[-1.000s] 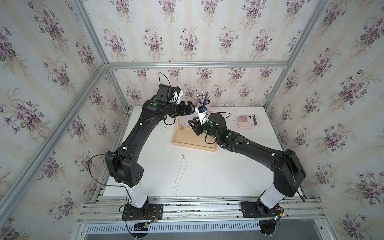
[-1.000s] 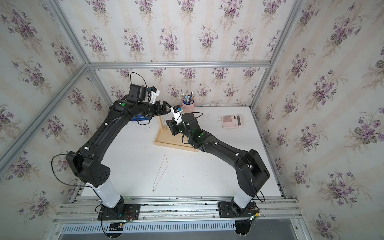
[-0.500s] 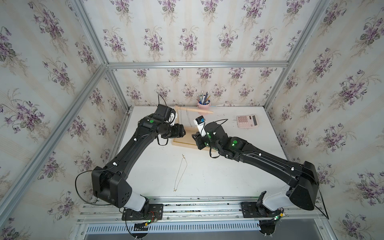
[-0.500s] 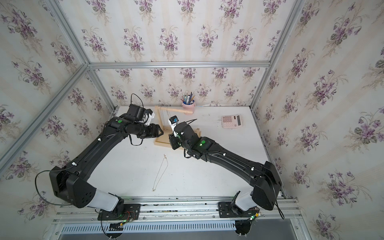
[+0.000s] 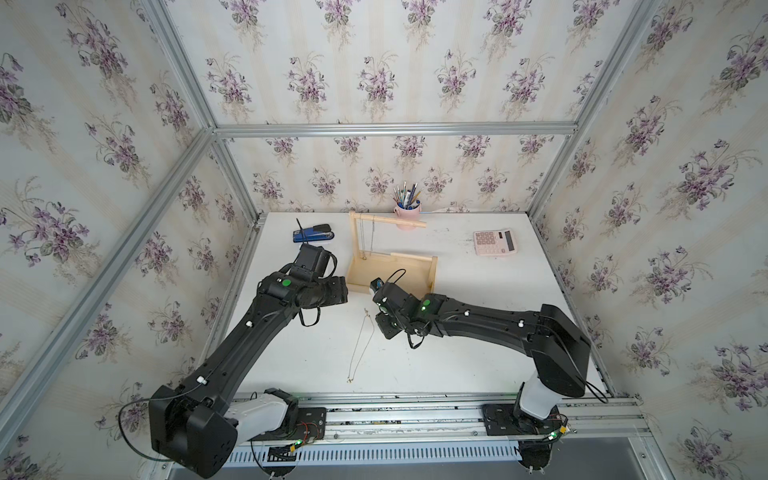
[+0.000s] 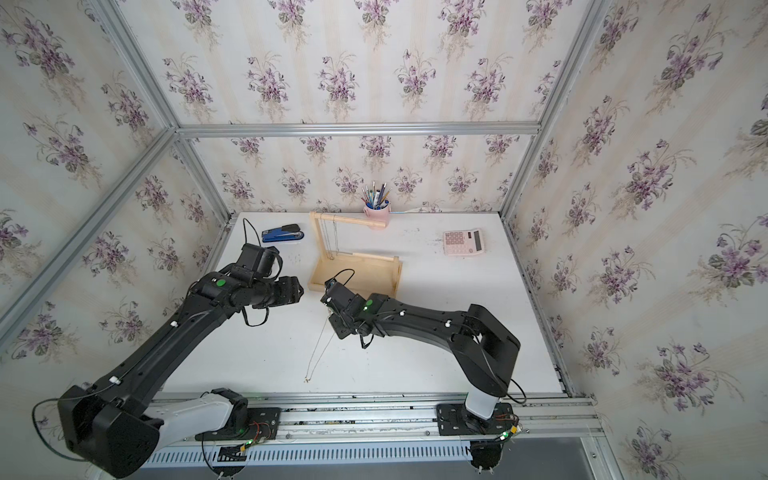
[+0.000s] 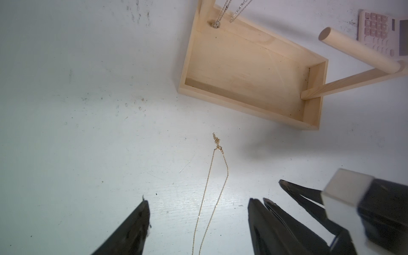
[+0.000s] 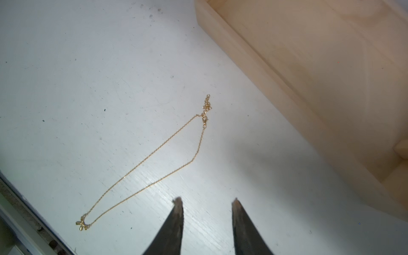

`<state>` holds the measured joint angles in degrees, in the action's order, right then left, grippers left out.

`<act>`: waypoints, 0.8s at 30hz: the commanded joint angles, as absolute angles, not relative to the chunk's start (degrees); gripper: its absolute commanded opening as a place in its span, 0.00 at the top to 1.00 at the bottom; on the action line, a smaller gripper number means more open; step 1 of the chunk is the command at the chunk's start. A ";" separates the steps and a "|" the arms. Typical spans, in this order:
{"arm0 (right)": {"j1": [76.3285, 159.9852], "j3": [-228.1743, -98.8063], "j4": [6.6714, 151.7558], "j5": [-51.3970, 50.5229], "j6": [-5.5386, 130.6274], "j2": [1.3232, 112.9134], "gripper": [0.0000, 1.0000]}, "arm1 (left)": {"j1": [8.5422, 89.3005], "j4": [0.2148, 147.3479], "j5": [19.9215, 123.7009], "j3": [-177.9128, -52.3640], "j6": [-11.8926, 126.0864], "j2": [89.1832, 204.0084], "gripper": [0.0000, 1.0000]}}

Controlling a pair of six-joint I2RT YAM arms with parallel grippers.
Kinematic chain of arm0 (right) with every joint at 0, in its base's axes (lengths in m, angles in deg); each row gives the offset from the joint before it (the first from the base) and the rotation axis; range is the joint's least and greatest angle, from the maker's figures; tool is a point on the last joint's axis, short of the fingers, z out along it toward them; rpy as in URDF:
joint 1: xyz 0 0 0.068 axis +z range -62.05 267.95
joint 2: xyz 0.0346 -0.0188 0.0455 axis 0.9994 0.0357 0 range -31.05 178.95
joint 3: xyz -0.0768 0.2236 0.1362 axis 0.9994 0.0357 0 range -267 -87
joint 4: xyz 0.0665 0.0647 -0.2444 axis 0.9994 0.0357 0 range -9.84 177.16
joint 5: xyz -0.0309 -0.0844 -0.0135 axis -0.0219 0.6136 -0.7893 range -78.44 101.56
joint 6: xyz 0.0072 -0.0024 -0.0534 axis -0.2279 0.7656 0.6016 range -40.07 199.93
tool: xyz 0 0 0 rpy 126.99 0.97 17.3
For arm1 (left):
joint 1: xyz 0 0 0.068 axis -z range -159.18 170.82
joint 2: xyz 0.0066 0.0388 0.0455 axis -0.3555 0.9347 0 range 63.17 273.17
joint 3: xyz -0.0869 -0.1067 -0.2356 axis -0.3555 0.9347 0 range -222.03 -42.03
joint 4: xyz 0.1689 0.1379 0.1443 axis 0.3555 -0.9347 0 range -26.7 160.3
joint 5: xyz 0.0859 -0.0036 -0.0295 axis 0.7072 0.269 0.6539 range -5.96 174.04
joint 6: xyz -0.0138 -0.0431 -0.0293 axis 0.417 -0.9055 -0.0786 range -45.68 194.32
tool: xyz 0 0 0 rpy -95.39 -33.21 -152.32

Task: Hang the necklace on the jewelry display stand
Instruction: Pick up the necklace from the center of the board.

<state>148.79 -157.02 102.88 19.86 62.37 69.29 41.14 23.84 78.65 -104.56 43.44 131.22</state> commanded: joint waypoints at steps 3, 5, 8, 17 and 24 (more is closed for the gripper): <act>148.78 -161.24 102.04 19.40 65.02 75.87 0.64 | 41.04 25.25 81.08 -103.63 42.35 128.32 0.26; 148.85 -162.59 102.73 20.17 65.92 78.39 0.64 | 40.95 25.13 80.88 -103.48 42.26 127.76 0.26; 148.80 -164.07 102.53 20.62 66.78 80.94 0.65 | 40.77 25.61 80.16 -103.02 41.75 127.07 0.26; 148.77 -168.98 103.63 22.20 69.02 85.70 0.68 | 40.25 26.08 79.47 -103.07 41.84 127.02 0.25; 148.77 -170.30 104.36 22.87 69.89 88.14 0.71 | 39.72 26.17 79.47 -103.03 41.69 126.66 0.23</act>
